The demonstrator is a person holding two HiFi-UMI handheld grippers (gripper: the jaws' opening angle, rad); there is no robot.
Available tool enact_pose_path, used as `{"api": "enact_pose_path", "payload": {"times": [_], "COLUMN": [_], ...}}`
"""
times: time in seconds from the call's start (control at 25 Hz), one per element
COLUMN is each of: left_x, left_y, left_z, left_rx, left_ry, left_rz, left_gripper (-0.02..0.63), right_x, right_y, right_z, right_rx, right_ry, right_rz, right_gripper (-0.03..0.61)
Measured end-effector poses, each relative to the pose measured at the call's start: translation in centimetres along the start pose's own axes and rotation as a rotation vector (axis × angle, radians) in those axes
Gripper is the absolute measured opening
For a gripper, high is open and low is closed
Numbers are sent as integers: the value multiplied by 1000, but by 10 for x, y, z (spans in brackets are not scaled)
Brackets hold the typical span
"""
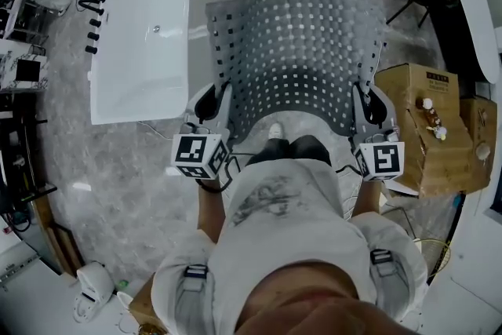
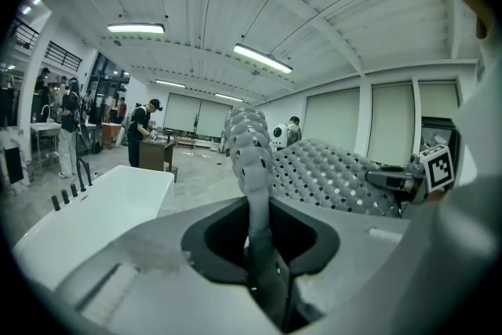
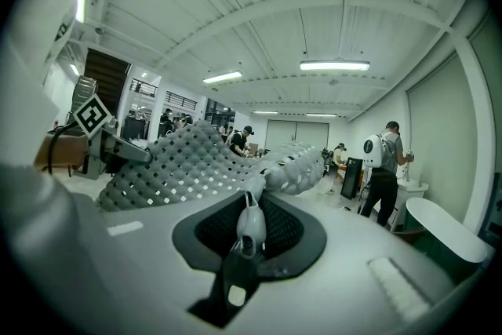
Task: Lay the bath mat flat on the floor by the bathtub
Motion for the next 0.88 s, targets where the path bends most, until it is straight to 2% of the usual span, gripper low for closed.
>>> {"api": "enact_pose_path", "payload": {"times": [0.2,0.64,0.88], "left_x": [-3,-15,4], "left_y": [4,-12,-11], "left_z": [2,23,-5], "left_rx": [-2,-2,3], "left_ry": [11,19,27], "left_rz": [2,0,13], "left_gripper": [74,74,74], "right_x": [2,11,6], "right_y": [7,-1,-10], "right_z": [-3,21,-14], "right_rx": [-8,-7,-4], "right_ry": [19,32,43], "right_rz": [3,-2,-4], "right_gripper": [48,48,48]}}
Point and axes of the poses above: the fingertips, and each gripper's own axes: z forward along the fingers, x to its right, y out of its underside, the point moved 2 cm from there along -z, backward along the fingers, and after that the axes turned 12 degrees about -z, right-handed, at the moved point
